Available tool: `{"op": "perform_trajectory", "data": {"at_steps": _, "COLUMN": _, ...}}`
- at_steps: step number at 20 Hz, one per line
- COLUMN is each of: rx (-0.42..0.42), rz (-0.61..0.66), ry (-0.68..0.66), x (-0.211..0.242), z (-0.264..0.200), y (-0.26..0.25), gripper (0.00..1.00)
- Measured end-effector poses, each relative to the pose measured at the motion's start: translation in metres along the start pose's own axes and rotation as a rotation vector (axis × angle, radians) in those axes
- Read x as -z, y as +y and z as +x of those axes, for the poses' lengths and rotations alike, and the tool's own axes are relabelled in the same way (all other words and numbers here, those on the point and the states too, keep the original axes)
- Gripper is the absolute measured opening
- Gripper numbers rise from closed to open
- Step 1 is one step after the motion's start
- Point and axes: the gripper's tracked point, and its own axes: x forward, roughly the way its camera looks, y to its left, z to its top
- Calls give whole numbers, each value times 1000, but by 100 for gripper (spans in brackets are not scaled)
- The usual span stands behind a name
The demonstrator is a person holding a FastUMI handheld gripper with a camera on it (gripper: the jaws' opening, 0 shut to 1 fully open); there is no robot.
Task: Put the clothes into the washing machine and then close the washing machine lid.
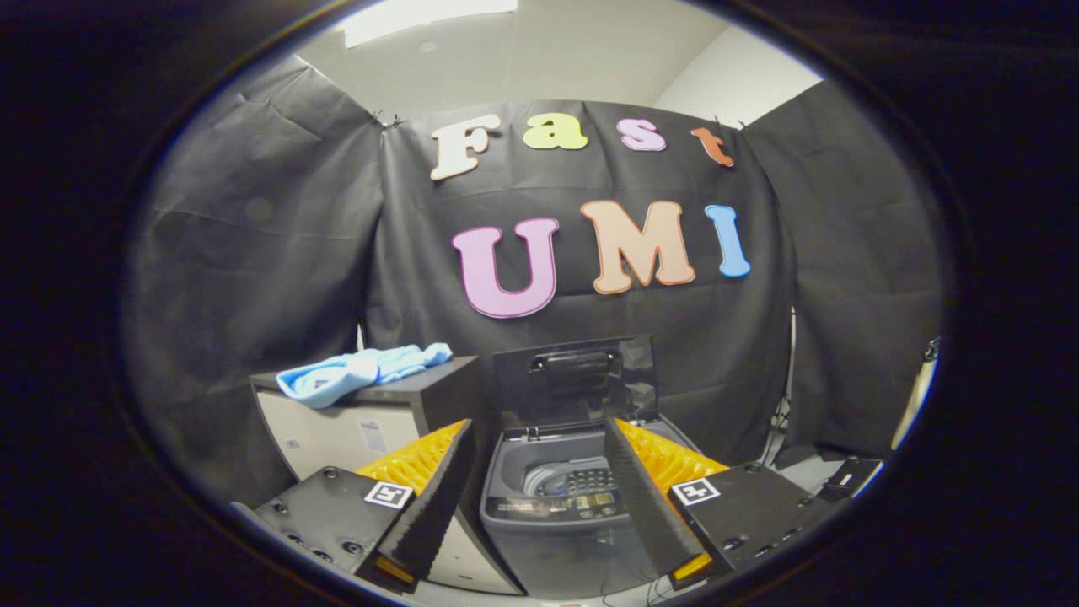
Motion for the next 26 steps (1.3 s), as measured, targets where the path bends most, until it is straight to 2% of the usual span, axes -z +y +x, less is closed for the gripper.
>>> {"op": "perform_trajectory", "data": {"at_steps": 2, "rx": -11, "rz": 33, "ry": 8, "x": -22, "z": 14, "y": 19, "gripper": 96}}
{"op": "perform_trajectory", "data": {"at_steps": 5, "rx": -77, "rz": 58, "ry": 24, "x": -58, "z": 44, "y": 63, "gripper": 96}}
{"op": "perform_trajectory", "data": {"at_steps": 8, "rx": -89, "rz": -26, "ry": 75, "x": -77, "z": 80, "y": 97, "gripper": 96}}
{"op": "perform_trajectory", "data": {"at_steps": 10, "rx": -122, "rz": -7, "ry": 108, "x": -83, "z": 101, "y": 132, "gripper": 96}}
{"op": "perform_trajectory", "data": {"at_steps": 14, "rx": -180, "rz": 76, "ry": 233, "x": -73, "z": 146, "y": 199, "gripper": 96}}
{"op": "perform_trajectory", "data": {"at_steps": 17, "rx": -185, "rz": 30, "ry": 340, "x": -48, "z": 187, "y": 235, "gripper": 96}}
{"op": "perform_trajectory", "data": {"at_steps": 20, "rx": -237, "rz": -17, "ry": 455, "x": -13, "z": 218, "y": 275, "gripper": 96}}
{"op": "perform_trajectory", "data": {"at_steps": 26, "rx": -154, "rz": -123, "ry": 575, "x": 29, "z": 275, "y": 299, "gripper": 97}}
